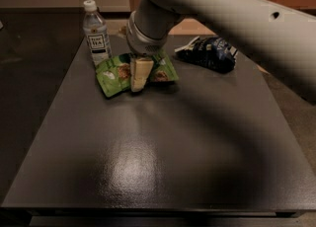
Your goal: Move green rice chip bag near blue plastic bottle
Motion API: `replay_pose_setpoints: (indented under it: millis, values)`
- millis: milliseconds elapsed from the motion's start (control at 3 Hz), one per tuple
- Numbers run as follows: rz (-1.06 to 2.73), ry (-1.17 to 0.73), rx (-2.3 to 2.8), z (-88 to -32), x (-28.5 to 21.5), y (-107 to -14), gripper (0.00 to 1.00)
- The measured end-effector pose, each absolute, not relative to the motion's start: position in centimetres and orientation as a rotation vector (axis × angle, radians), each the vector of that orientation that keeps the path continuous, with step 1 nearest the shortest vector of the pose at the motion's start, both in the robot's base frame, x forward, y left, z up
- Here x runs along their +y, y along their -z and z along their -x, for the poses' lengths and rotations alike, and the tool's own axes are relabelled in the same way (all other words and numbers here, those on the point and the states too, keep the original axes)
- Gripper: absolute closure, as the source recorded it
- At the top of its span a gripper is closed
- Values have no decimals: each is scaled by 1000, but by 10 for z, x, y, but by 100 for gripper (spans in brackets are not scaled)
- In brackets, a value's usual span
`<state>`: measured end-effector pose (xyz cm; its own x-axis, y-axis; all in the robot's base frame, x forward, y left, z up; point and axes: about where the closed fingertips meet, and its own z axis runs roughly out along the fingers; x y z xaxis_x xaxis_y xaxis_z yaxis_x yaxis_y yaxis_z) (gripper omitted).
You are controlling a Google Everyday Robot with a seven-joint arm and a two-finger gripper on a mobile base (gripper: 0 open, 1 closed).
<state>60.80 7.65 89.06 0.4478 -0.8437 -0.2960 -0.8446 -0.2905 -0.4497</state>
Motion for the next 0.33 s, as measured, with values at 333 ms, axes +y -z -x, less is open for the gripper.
replay_pose_setpoints:
  millis: [333]
  values:
    - [2153, -2, 1409, -608, 77, -891, 0]
